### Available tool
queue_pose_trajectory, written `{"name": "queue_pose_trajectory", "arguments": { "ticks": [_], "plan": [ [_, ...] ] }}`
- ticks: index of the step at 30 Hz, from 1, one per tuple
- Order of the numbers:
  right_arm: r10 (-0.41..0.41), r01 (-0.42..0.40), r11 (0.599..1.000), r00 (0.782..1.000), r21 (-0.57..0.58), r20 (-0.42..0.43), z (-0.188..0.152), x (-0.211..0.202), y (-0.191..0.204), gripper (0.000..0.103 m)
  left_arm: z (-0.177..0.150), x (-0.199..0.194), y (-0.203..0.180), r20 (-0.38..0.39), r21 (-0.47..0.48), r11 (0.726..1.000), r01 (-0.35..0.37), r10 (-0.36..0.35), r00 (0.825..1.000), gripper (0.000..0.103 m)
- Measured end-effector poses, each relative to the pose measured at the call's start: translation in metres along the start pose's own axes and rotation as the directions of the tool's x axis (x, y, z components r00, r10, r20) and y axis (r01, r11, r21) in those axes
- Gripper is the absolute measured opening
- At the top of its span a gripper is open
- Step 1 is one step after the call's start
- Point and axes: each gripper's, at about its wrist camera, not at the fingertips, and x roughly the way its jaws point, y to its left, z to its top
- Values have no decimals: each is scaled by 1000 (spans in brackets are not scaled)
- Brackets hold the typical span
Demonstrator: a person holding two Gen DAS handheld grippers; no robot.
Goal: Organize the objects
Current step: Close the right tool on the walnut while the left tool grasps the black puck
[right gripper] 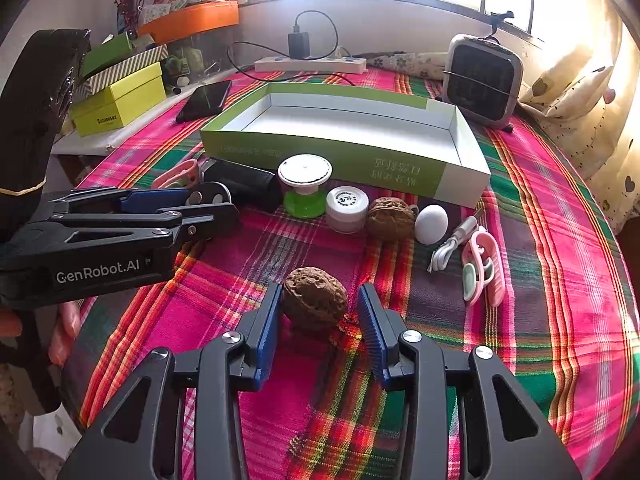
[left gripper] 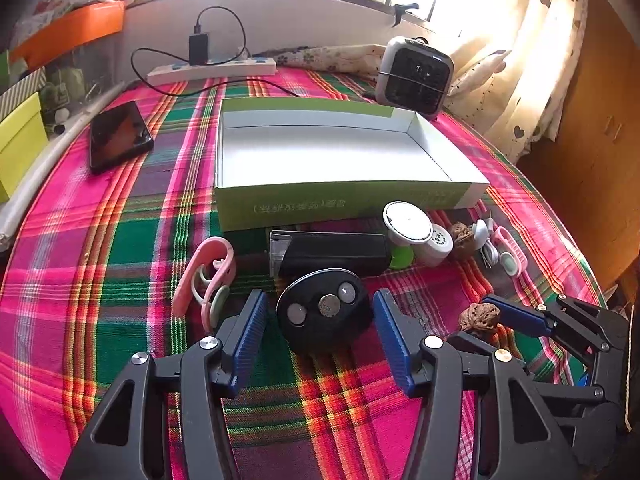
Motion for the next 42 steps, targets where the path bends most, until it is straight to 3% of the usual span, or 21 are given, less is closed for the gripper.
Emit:
{"name": "queue_pose_trajectory", "arguments": {
  "ticks": [2,12,19,42],
  "plan": [
    [1,-1,1000,1000,-1,-1,0,0,0,40,0,0,0,-1,-5,1000,3,-3,1000,45],
    [7,-7,1000,1000,-3,1,1,1,-1,40,1,1,1,2,-17,1000,-4,4,1000,45],
    [10,-10,1000,1000,-4,5,2,0,-3,34,-1,0,0,8,-16,1000,-7,7,1000,45],
    [46,-45,999,998,-13,38,13,-7,-7,33,14,-20,-6,43,4,1000,3,-3,999,45]
  ]
}}
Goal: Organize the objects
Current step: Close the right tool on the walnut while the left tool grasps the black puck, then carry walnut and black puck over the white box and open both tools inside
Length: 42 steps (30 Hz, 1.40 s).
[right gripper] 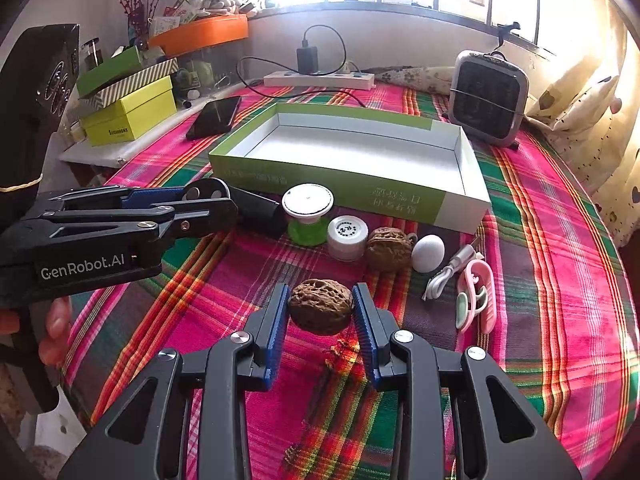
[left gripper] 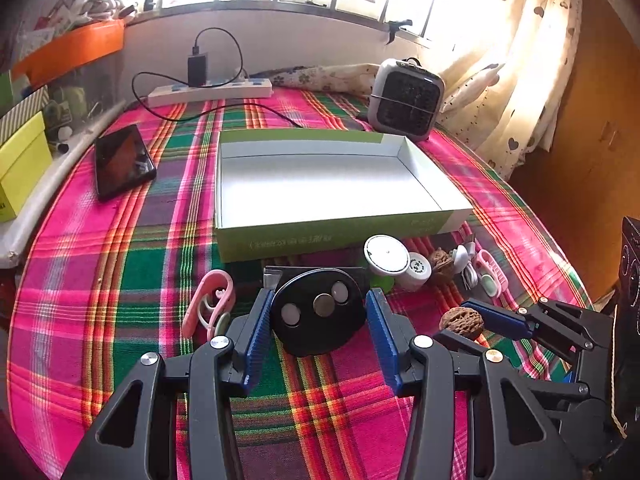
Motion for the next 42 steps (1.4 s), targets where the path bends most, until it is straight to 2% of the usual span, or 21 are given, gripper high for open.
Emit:
{"name": "queue_pose_trajectory", "arguments": {
  "ticks": [6,21,34,42],
  "plan": [
    [15,-16,1000,1000,11,23,6,-5,-5,33,6,-1,0,6,-2,1000,2,-2,1000,45],
    [-21,19,1000,997,23,77,45,-7,-30,33,43,14,6,7,-3,1000,15,-15,1000,45],
    [-55,51,997,997,62,61,82,24,-71,33,80,45,15,4,-4,1000,-4,4,1000,45],
    [-82,80,995,996,58,29,103,54,-90,33,94,71,22,-26,-12,1000,-18,18,999,45]
  ]
}}
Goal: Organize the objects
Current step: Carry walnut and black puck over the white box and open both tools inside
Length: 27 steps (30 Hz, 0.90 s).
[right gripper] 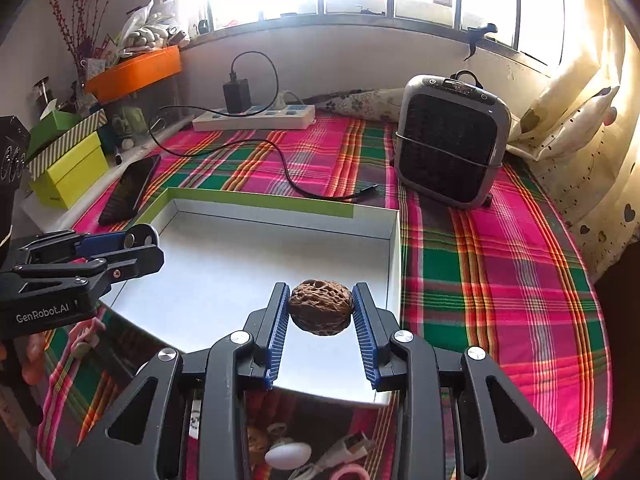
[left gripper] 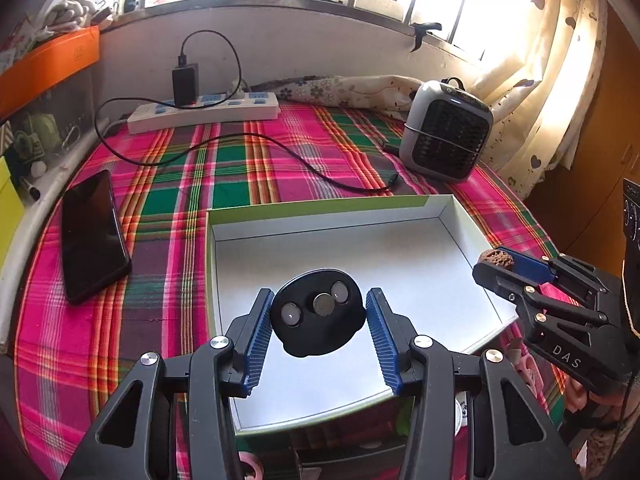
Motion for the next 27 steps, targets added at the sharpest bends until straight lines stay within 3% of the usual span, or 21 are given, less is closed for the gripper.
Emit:
{"name": "queue_pose_trajectory", "arguments": {
  "ticks": [16,27],
  "plan": [
    [-17,16,1000,998,-4,-59,20,50,-12,33,17,40,9,-48,-4,1000,-21,21,999,45],
    [-36,33,999,996,-41,-77,24,63,-8,33,20,50,4,-61,36,998,-47,50,997,45]
  ]
}}
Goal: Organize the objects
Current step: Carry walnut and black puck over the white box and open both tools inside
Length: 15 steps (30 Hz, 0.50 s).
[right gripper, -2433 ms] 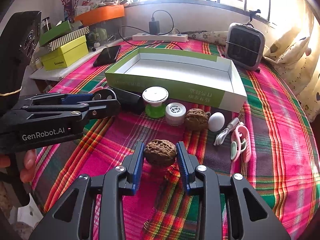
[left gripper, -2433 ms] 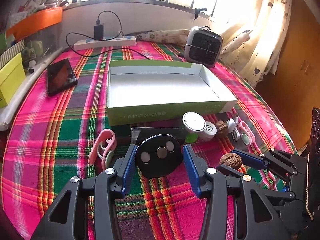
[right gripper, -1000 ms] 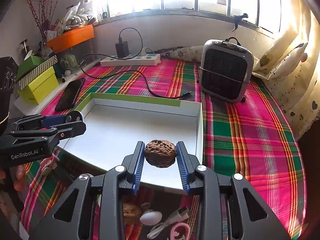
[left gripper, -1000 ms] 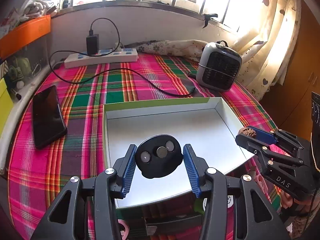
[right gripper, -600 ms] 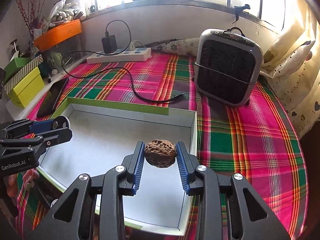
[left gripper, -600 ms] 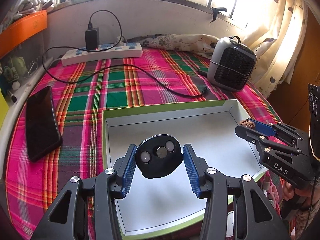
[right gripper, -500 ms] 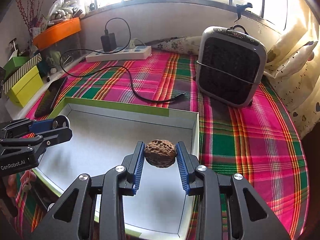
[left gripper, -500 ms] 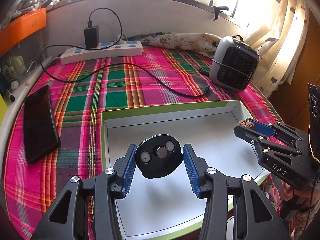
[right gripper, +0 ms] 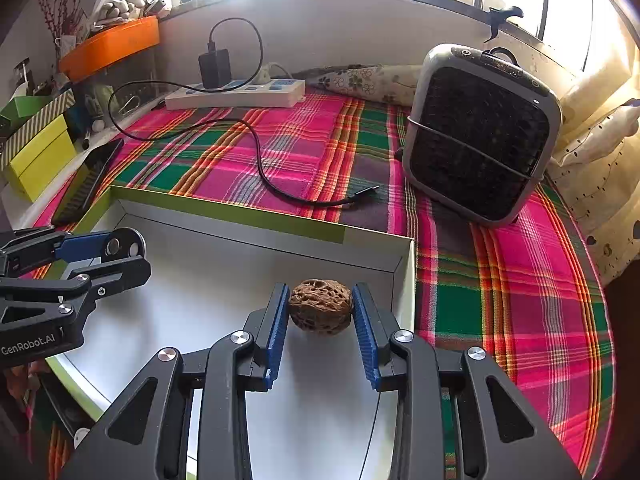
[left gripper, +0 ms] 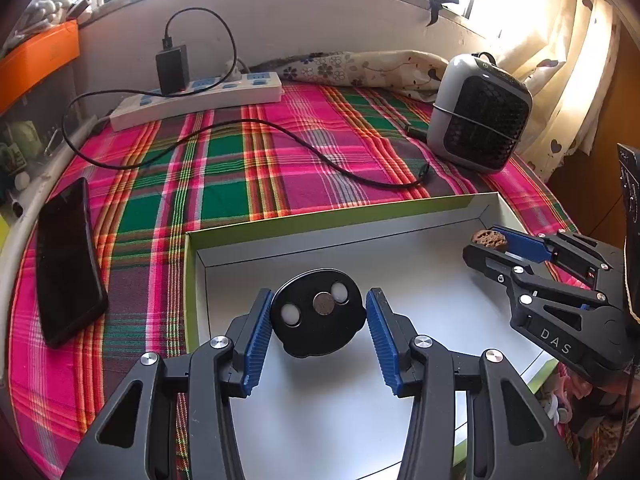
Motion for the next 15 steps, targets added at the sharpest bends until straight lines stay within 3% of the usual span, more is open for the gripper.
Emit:
{"name": "queue_pose_trajectory", "arguments": {
  "ticks": [15],
  "plan": [
    [-35,35,999,999,-36,-17,2,6,7,33,1,4,-2,-4,20,999,-28,28,1000,45]
  ]
}}
